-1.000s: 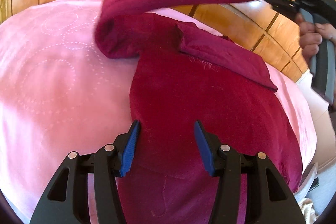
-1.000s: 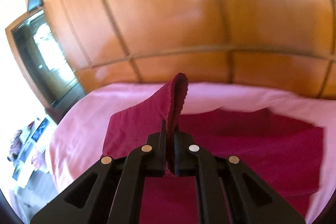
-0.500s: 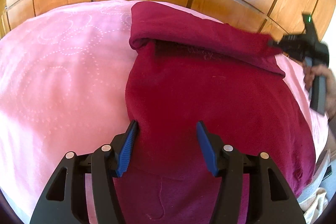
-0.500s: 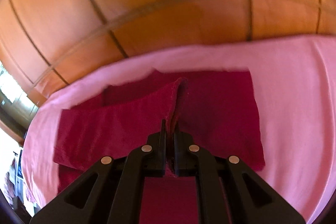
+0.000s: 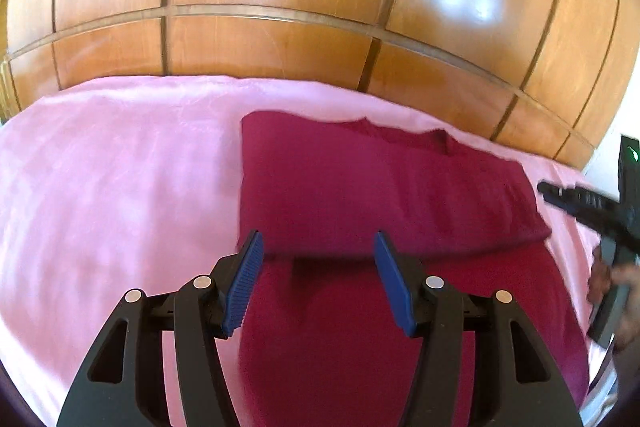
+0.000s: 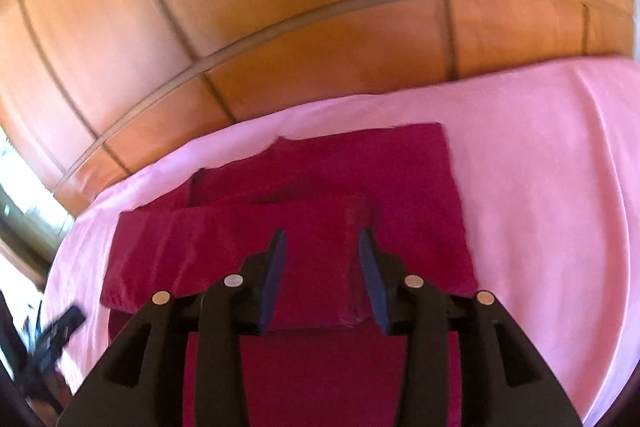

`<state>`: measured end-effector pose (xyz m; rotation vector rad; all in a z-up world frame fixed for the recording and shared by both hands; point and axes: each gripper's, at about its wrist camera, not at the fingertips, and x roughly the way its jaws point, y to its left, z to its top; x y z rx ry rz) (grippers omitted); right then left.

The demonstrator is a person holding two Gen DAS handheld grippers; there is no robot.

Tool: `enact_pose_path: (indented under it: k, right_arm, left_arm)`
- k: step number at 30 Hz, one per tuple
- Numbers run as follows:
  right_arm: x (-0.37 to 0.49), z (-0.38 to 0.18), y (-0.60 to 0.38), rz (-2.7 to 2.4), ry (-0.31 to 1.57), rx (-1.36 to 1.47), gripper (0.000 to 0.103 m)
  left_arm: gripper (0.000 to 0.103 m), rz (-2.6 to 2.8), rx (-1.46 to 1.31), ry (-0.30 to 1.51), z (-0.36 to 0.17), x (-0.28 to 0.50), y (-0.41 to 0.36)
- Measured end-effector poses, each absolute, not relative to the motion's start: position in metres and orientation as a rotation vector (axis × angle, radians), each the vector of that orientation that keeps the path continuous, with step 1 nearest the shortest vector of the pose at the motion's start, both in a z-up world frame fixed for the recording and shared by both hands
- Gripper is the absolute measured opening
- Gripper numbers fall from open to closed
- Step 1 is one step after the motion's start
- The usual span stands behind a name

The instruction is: Fold small clothes

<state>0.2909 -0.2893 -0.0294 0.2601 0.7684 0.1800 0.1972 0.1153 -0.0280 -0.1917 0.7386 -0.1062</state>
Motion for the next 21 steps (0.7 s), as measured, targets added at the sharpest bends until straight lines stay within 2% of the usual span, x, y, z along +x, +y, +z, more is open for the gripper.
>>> enact_pose_path:
  k: [8,13,16,21]
  right_arm:
    - [0.333,-0.075,-0.283,0.131,0.856,0.215,0.041]
    - [0.336,-0.089,-0.284,0.141,0.820,0.208,0.044]
    - [0.330,-0.093,-0.282,0.140,0.780,0.189,0.046]
    - [0.329,-0.091,-0.282,0.146,0.775,0.186,0.049]
  left_arm:
    - [0.056,-0.083,-0.148,0.761,-0.039,0.272,0.102]
    - [0.056,-0.035,-0.183,0.863,-0.076,0.316,0.115]
    - [0.056,-0.028,-0.197,0.849,-0.088,0.319,0.122]
    - [0.056,0.014,-0.191,0.835,-0.076,0.300,0.120]
